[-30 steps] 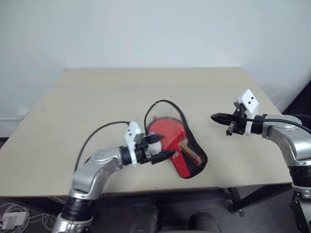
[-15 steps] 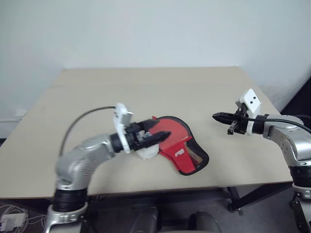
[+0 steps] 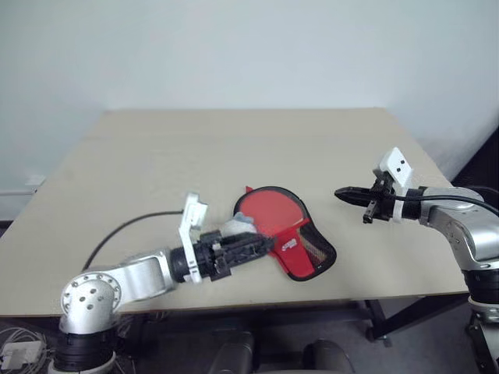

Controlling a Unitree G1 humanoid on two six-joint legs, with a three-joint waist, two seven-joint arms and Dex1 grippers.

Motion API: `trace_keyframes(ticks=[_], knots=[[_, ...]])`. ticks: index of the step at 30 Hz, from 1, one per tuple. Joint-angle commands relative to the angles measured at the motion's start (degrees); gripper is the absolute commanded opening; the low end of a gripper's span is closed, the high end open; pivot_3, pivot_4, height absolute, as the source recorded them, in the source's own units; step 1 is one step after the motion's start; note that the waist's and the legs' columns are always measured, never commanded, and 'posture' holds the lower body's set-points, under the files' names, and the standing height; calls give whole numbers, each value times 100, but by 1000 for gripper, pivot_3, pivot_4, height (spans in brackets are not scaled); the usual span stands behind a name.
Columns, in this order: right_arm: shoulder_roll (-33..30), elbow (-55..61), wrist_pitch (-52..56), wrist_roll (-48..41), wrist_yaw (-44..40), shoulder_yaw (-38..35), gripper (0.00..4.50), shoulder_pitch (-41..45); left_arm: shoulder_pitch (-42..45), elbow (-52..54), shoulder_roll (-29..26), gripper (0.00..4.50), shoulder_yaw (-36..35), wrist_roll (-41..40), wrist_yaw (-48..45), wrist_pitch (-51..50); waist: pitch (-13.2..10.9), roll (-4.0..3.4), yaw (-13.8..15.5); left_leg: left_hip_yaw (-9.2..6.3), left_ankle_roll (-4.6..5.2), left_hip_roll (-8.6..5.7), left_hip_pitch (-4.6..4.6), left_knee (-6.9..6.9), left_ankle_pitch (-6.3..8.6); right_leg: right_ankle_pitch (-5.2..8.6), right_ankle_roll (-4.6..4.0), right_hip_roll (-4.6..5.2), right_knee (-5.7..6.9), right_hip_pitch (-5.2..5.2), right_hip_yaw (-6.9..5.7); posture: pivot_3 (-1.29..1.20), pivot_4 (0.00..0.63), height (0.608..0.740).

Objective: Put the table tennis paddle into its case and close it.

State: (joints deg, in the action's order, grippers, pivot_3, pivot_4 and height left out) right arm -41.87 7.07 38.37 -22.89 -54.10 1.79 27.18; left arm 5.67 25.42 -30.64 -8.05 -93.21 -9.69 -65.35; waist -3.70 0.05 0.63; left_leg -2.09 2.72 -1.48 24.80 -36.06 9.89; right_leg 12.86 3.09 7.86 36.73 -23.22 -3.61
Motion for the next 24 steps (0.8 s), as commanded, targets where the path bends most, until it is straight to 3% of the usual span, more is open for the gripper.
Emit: trace_keyframes(ticks=[1, 7, 12, 17, 24], knots=[[-95, 82, -119, 6, -82, -77, 8, 137, -148, 8, 10, 4500, 165, -268, 335, 223, 0, 0, 0, 3, 0, 0, 0, 1, 0, 0, -1, 0, 0, -2, 4, 0, 0, 707], [-76, 286, 4, -51, -134, -58, 8, 18, -539, -566, 340, 4500, 408, 16, 545, 491, 1, -3, 1, 7, 0, 0, 0, 3, 0, -1, -2, 1, -1, -6, 7, 0, 0, 707], [-412, 780, -194, -180, -783, 59, 8, -317, -579, -819, 661, 4500, 575, 238, 718, 609, 1, -2, 26, 5, 0, -2, 6, 3, 1, -1, -2, 7, -5, -9, 4, 0, 0, 707], [-650, 797, -692, -43, -1241, 180, 8, -439, -510, -1117, 1033, 4500, 662, 486, 882, 713, 1, -2, 11, 8, 2, -3, 7, 2, 3, -1, -2, 9, -7, -9, 5, 0, 0, 707], [-610, 557, -908, 91, -1276, 295, 8, -288, -147, -1754, 1549, 4500, 680, 717, 1200, 725, 1, -1, 8, 2, 2, 2, 8, -1, 2, -1, -1, 11, -6, -6, -8, 0, 0, 707]])
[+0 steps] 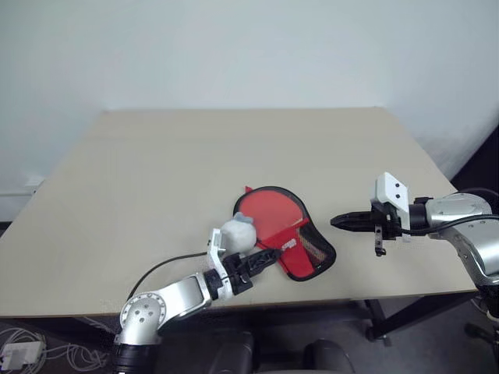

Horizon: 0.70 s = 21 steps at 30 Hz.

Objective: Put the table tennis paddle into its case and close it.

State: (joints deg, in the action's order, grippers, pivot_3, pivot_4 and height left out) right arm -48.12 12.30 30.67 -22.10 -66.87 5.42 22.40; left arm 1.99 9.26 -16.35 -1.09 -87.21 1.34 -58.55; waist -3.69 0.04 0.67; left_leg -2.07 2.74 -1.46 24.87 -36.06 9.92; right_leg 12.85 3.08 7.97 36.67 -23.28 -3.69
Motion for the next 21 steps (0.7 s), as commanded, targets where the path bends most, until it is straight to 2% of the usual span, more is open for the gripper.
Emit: trace_keyframes(ticks=[1, 15, 18, 21], knots=[[29, 39, -138, 12, 10, -62, 8, 191, 254, -193, 155, 4500, -14, 169, 118, 18, 0, 0, 6, 0, 0, -1, 0, -1, 0, 0, 0, 0, 0, 1, -1, 0, 0, 707], [107, 141, -39, -18, 208, -105, 8, 121, 779, -931, 942, 4500, -227, -70, 1294, -237, 3, -3, 186, -3, 0, -3, 0, -18, 0, -3, 5, 4, -4, 26, -14, 0, 0, 707], [118, 163, -18, -27, 242, -107, 8, 121, 837, -911, 958, 4500, -288, -189, 1520, -301, 4, -5, 181, -4, 1, 1, 6, -17, 0, -3, 5, 4, -19, 36, -21, 0, 0, 707], [133, 179, 4, -32, 293, -106, 8, 110, 824, -801, 895, 4500, -385, -637, 1840, -366, 5, -4, 171, -6, 1, 2, 10, -15, 0, -3, 6, 3, -31, 37, -25, 0, 0, 707]])
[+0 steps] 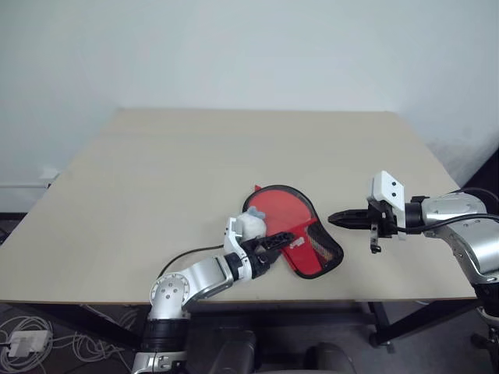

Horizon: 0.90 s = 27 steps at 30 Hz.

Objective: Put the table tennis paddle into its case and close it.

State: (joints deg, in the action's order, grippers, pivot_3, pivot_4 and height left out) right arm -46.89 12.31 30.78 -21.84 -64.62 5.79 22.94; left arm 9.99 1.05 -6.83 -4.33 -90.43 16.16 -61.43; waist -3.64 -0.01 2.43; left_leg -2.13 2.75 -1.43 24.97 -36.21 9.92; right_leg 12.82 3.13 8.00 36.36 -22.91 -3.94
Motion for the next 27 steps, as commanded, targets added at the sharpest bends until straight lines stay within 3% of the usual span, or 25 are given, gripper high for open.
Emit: trace_keyframes(ticks=[1, 8, 18, 27], knots=[[16, 181, 2, -63, 85, -147, 8, 52, -2, 109, -118, 4500, -84, -573, 528, -82, 0, 2, -12, -1, 0, 0, 1, 0, 0, 0, 0, 0, -1, 0, 0, 0, 0, 707], [40, 255, 50, -83, 174, -158, 8, -18, -327, 806, -700, 4500, 110, -2183, 1547, 233, 1, 5, -15, 1, -4, -1, 15, 24, 3, -8, 10, 1, -3, -46, 11, 0, 0, 707], [46, 481, 245, -199, 270, -155, 8, -153, -795, 1926, -448, 4500, 602, -2257, 1627, 604, 1, 5, 7, 12, 9, -7, 57, -3, 12, -59, 25, -5, -66, -44, 13, 0, 0, 707], [65, 520, 359, -216, 318, -126, 8, -104, -863, 1652, -837, 4500, 1023, -2257, 1601, 561, 2, -1, -3, 11, 8, 0, 54, 3, 12, -69, 22, -13, -64, -53, 12, 0, 0, 707]])
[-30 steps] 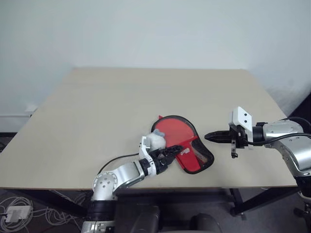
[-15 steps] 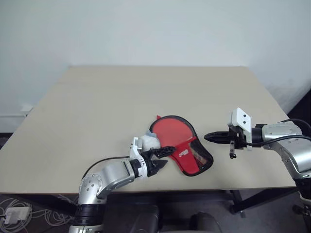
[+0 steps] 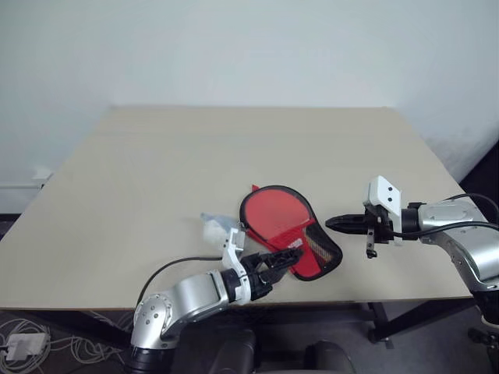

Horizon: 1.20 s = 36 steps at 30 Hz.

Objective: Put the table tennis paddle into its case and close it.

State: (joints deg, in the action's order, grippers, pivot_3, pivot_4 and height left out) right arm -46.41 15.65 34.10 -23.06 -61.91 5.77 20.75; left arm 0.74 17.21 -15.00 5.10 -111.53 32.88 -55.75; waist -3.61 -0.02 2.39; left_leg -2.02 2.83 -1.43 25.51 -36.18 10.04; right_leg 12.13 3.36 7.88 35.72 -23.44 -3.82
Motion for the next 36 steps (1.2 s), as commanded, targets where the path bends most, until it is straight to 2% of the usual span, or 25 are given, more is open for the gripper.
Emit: trace_keyframes(ticks=[1, 11, 21, 32, 36], knots=[[17, 186, 31, -98, 50, -125, 8, 117, 71, 10, -26, 4500, 105, -147, -75, 2, 0, 0, 2, 1, 0, -1, 0, -2, 0, 0, 0, 0, -1, 1, 1, 0, 0, 707], [106, 376, 194, -167, 206, -141, 8, 46, 251, -512, -61, 4500, 199, -147, -47, 135, 0, 0, 11, 2, 0, -3, 1, -3, 0, 0, 0, 1, -5, 2, 3, 0, 0, 707], [223, 504, 281, -246, 345, -71, 8, 0, 556, -933, 261, 4500, 357, -9, -82, 424, 1, -1, 11, 5, 0, -4, 2, -6, 0, -14, 12, 7, -6, 9, 0, 0, 0, 707], [416, 536, 292, -227, 458, 2, 8, -18, 1205, -1710, 937, 4500, 289, 841, -118, 551, 2, -1, 18, 5, 0, -4, 5, -15, 0, -28, 17, 7, -9, 14, -5, 0, 0, 707], [451, 553, 302, -224, 482, 22, 8, -6, 1308, -1889, 1029, 4500, 244, 1095, -54, 429, 2, -1, 16, 6, 0, -5, 8, -17, 0, -33, 21, 7, -10, 19, -5, 0, 0, 707]])
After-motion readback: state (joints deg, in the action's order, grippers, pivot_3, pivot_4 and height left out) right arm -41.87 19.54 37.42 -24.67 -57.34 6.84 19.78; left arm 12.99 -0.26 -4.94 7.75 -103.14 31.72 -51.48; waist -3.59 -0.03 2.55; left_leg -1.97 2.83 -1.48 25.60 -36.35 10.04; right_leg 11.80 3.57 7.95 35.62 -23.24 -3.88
